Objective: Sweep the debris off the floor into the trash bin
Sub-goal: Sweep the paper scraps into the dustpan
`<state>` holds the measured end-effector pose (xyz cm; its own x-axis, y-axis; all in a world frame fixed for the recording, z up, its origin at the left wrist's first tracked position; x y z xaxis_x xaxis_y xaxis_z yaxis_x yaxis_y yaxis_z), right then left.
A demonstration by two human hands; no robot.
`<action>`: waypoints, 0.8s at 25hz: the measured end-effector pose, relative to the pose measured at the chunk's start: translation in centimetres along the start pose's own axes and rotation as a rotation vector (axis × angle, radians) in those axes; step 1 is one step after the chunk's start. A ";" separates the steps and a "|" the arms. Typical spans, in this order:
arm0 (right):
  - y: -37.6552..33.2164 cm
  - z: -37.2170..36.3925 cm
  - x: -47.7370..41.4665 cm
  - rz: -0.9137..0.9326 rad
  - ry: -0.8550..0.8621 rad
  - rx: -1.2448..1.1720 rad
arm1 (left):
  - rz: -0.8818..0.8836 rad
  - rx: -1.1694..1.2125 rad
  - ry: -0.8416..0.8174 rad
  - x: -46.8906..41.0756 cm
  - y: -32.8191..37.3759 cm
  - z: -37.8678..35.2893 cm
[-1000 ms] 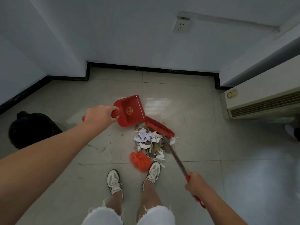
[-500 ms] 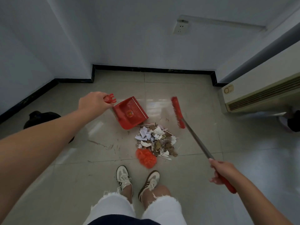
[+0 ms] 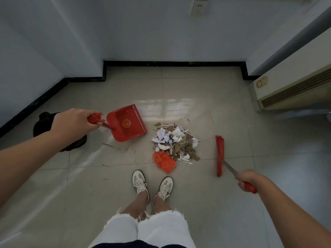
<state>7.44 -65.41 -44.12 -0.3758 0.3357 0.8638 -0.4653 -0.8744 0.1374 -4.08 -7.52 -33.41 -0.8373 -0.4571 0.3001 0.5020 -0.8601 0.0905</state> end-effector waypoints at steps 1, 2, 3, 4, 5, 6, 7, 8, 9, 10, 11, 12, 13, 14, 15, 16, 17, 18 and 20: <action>-0.5 -1.0 0.4 0.015 -0.020 0.024 | 0.003 -0.018 -0.004 0.3 0.0 -0.3; -1.1 -2.1 0.8 0.030 -0.046 0.038 | -0.002 -0.037 -0.013 0.5 0.1 -0.7; -2.0 -3.2 1.4 0.042 -0.070 0.045 | -0.010 -0.060 -0.027 0.7 0.2 -1.2; -3.0 -4.4 2.0 0.061 -0.089 0.062 | -0.023 -0.077 -0.047 0.8 0.2 -1.6; -3.9 -5.7 2.5 0.080 -0.108 0.044 | -0.042 -0.084 -0.069 0.9 0.3 -2.0; -4.7 -6.6 3.0 0.084 -0.115 -0.005 | -0.062 -0.082 -0.088 0.8 0.3 -2.4; -5.5 -7.4 3.6 0.081 -0.116 -0.067 | -0.076 -0.081 -0.107 0.8 0.3 -2.5; -6.3 -8.0 4.1 0.084 -0.117 -0.116 | -0.092 -0.081 -0.127 0.6 0.1 -2.6; -7.0 -8.6 4.5 0.072 -0.111 -0.168 | -0.120 -0.085 -0.147 0.3 -0.1 -2.5; -7.9 -9.1 4.9 0.060 -0.103 -0.207 | -0.159 -0.092 -0.171 -0.2 -0.4 -2.4; -8.7 -9.4 5.4 0.059 -0.099 -0.233 | -0.204 -0.104 -0.202 -0.7 -0.5 -2.2; -9.5 -9.9 5.7 0.056 -0.095 -0.262 | -0.249 -0.124 -0.230 -1.5 -0.7 -2.1; -10.3 -10.3 6.1 0.045 -0.086 -0.291 | -0.292 -0.149 -0.246 -2.3 -0.7 -2.0; -10.9 -10.8 6.3 0.036 -0.075 -0.310 | -0.329 -0.167 -0.253 -3.0 -0.7 -2.1; -11.7 -11.4 6.8 0.034 -0.077 -0.328 | -0.363 -0.177 -0.253 -3.6 -0.7 -2.3; -12.5 -11.9 7.3 0.039 -0.085 -0.339 | -0.394 -0.175 -0.251 -4.2 -0.6 -2.7; -13.5 -12.7 7.9 0.046 -0.096 -0.337 | -0.417 -0.168 -0.247 -4.6 -0.5 -3.1; -14.4 -13.5 8.4 0.056 -0.111 -0.320 | -0.433 -0.163 -0.240 -5.2 -0.3 -3.4; -16.0 -15.1 9.9 0.088 -0.143 -0.258 | -0.439 -0.151 -0.234 -6.3 -0.2 -3.2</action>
<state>-0.93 -42.81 -45.09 -0.3157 0.1944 0.9287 -0.6313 -0.7737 -0.0527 0.39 -5.15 -38.33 -0.8822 0.0018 0.4708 0.0636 -0.9904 0.1230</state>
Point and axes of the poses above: each hand's wrist, its own x-axis away from the middle knuckle, its own z-axis out of the back of the hand, y = z × x, the point moved 5 cm from there along -x, towards the middle knuckle, and after that the axes turned 1 degree about z, right-handed, at the moved point
